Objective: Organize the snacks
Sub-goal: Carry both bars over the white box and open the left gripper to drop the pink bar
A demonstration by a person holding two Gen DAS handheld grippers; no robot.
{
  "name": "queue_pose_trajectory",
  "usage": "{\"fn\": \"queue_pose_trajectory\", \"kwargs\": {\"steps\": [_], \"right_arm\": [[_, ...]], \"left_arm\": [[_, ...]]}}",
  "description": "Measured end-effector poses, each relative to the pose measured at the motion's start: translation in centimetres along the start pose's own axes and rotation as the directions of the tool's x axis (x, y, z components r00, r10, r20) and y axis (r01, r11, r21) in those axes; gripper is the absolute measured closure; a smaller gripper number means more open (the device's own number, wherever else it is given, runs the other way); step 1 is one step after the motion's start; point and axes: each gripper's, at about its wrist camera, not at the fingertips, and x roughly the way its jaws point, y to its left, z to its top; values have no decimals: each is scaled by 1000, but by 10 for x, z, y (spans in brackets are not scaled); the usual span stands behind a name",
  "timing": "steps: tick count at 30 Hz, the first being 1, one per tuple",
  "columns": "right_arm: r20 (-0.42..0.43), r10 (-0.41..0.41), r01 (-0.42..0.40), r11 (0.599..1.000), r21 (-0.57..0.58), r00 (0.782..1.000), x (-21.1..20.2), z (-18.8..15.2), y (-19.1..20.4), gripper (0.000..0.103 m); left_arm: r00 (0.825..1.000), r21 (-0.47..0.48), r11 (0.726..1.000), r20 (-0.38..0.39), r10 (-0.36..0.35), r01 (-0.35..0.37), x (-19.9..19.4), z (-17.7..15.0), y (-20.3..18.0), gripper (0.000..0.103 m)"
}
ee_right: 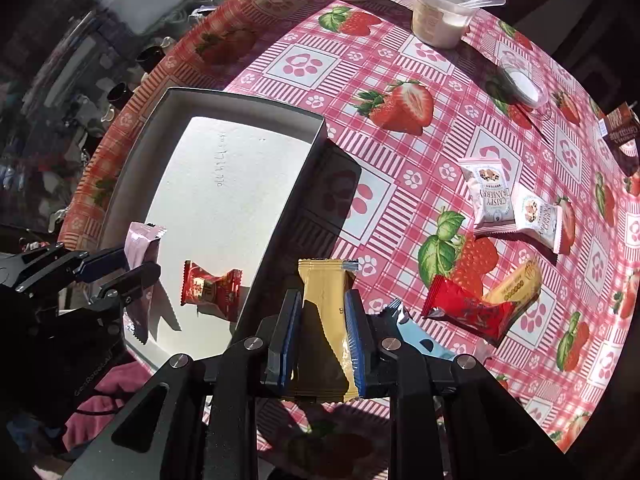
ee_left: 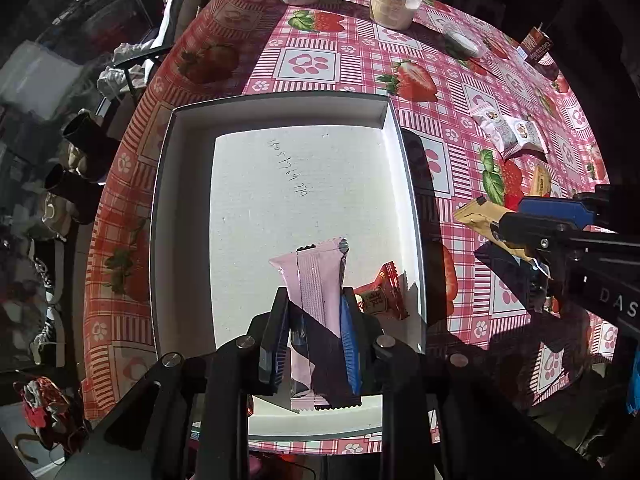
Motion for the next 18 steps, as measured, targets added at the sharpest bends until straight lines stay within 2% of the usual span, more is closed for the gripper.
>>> {"fn": "queue_pose_trajectory", "kwargs": {"steps": [15,17,18], "right_arm": [[-28,42,-44,995,-93,999,19,25,51,78],[-47,54,-58,995,-85,997,24,27,53,78],[-61,55,-59,996,-63,997,27,28,49,75]], "left_arm": [[999,-58,998,-38,15,-17,15,-10,29,76],[999,-64,998,-48,18,-21,18,-11,31,76],[998,-67,997,-55,20,-23,20,-12,32,76]]}}
